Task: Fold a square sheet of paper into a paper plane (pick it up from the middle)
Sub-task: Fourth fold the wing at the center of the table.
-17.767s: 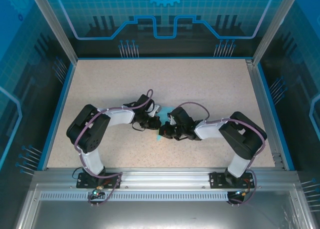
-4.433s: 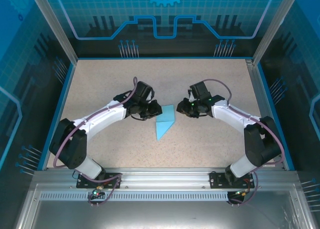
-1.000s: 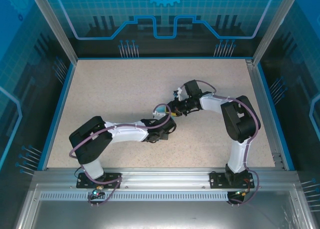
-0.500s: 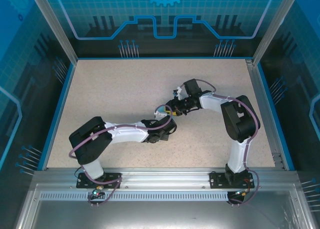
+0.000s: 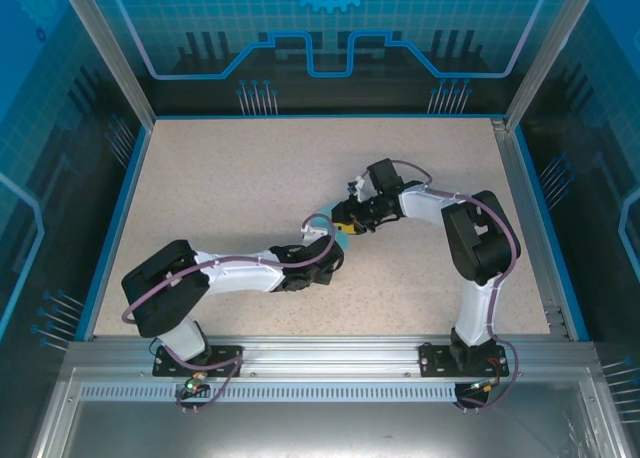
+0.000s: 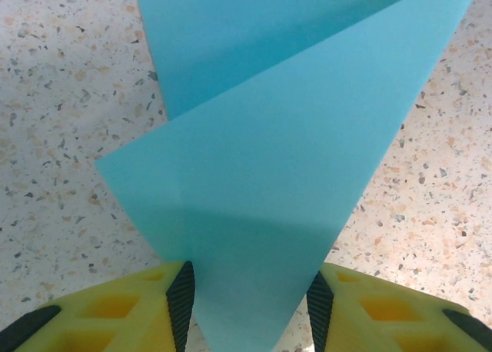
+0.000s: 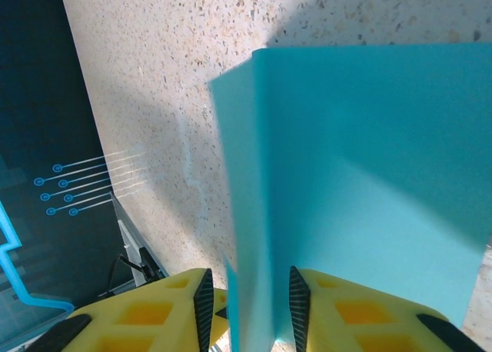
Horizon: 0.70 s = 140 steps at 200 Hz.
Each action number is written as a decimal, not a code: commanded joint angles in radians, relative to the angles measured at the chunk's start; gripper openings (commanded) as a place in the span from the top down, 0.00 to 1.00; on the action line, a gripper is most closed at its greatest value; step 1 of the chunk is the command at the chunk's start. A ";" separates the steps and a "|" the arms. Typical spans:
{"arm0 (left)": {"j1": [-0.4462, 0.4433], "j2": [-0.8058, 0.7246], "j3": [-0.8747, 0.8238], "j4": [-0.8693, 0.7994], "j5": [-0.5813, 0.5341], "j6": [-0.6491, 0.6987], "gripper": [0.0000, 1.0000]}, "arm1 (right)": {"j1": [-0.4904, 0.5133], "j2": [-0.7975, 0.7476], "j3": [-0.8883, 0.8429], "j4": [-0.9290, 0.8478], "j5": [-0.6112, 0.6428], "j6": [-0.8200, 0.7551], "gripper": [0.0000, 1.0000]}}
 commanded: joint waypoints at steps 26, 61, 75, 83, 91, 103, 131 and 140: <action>-0.009 -0.002 0.001 0.035 -0.021 0.034 0.56 | -0.007 -0.013 0.043 -0.052 0.006 0.000 0.74; -0.009 0.000 -0.005 0.053 -0.007 0.053 0.54 | -0.006 -0.005 0.059 -0.064 0.008 0.001 0.82; -0.009 0.010 0.001 0.051 -0.008 0.061 0.54 | -0.006 0.001 0.065 -0.062 0.002 0.004 0.85; -0.009 0.018 0.006 0.042 -0.014 0.060 0.54 | -0.006 0.002 0.067 -0.059 -0.001 0.006 0.87; -0.009 0.023 0.010 0.032 -0.019 0.061 0.54 | -0.006 0.002 0.068 -0.058 -0.003 0.008 0.88; -0.009 0.025 0.005 0.033 -0.022 0.059 0.53 | -0.006 0.003 0.070 -0.061 -0.001 0.009 0.90; -0.009 0.033 -0.001 0.033 -0.031 0.057 0.53 | -0.006 0.006 0.074 -0.059 -0.003 0.015 0.93; -0.009 0.035 -0.002 0.036 -0.031 0.059 0.54 | -0.006 0.006 0.075 -0.062 -0.005 0.013 0.93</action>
